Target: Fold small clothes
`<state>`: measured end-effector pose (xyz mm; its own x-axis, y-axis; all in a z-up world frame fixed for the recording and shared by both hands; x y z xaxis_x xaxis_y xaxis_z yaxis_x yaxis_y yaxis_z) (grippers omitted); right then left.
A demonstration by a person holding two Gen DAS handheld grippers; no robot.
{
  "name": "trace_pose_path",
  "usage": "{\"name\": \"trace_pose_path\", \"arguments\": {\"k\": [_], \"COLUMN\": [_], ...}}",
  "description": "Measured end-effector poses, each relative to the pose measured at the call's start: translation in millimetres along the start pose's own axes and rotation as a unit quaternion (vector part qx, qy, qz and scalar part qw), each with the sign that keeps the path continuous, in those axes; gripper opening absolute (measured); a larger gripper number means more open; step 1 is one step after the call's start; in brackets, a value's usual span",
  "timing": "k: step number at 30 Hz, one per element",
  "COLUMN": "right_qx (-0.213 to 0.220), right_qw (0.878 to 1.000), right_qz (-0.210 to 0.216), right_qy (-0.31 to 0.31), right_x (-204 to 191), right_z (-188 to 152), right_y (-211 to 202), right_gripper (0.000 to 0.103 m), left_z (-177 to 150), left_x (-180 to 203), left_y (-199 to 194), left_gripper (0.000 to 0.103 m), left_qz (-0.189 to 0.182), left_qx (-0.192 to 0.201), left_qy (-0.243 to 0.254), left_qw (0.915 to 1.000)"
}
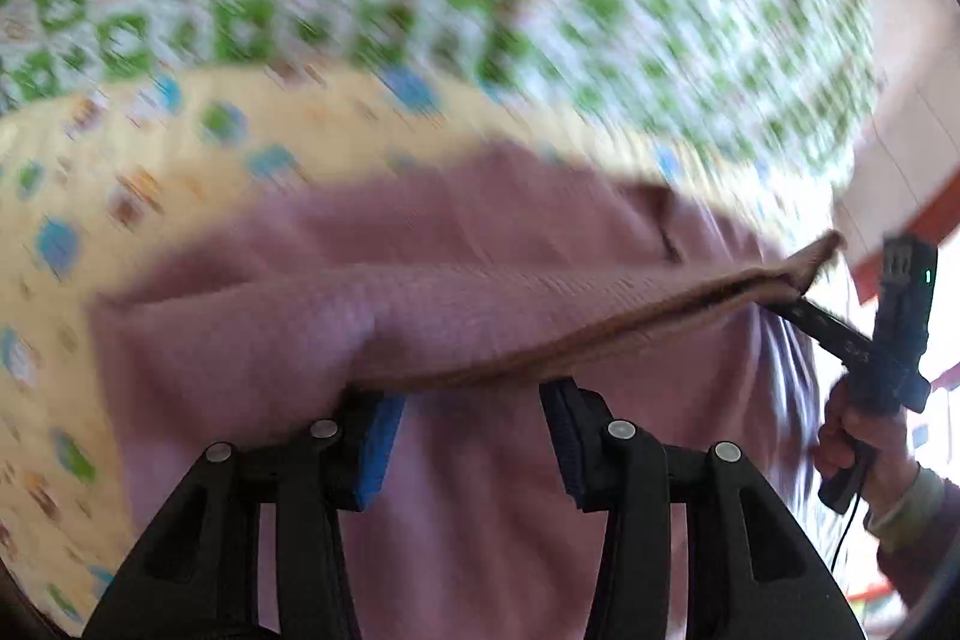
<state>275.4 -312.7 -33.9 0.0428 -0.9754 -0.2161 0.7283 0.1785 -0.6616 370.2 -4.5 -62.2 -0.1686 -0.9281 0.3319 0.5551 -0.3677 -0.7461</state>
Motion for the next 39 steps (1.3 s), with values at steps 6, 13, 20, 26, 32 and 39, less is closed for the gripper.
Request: {"name": "trace_pose_path", "arguments": {"k": [6,13,20,26,32,39], "right_qx": [0.042,0.055,0.061,0.026,-0.026,-0.028], "right_qw": [0.995,0.992,0.992,0.993,0.990,0.990], "right_qz": [-0.060,-0.061,-0.051,-0.030,-0.065,-0.089], "right_qy": [0.073,0.093,0.101,0.108,0.120,0.109], "right_x": [56.1,56.2,40.8,29.4,42.7,49.4], "right_z": [35.3,24.4,-11.7,-64.3,-118.5,-123.2], "right_y": [1.0,-23.7,-69.2,-93.4,-105.8,-115.0], "right_gripper": [0.040,0.041,0.046,0.046,0.046,0.044], "left_z": [26.9,-11.4,-91.7,-152.4,-177.3,-189.0], "left_x": [-59.1,-82.3,-86.3,-86.4,-89.4,-91.1], "left_y": [-7.3,-46.9,-91.5,-95.3,-94.3,-104.6], "left_gripper": [0.048,0.060,0.060,0.060,0.061,0.062], "left_qz": [0.048,0.076,0.064,0.080,0.117,0.137], "left_qx": [0.042,0.061,0.047,0.000,-0.024,-0.036], "left_qy": [-0.092,-0.122,-0.158,-0.179,-0.156,-0.141], "left_qw": [0.9937,0.9878,0.9842,0.9806,0.9805,0.9799]}}
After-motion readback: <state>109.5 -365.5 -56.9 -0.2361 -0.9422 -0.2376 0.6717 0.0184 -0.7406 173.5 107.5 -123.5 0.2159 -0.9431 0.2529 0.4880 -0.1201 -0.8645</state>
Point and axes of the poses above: each gripper's, at about its wrist camera, not at the fingertips, and y roughly the way its jaws point, x to its right, z to its top, the point moved 4 cm from there along y, roughly the way its jaws point, and after that the axes turned 5 degrees about x, right-handed, at the moved point
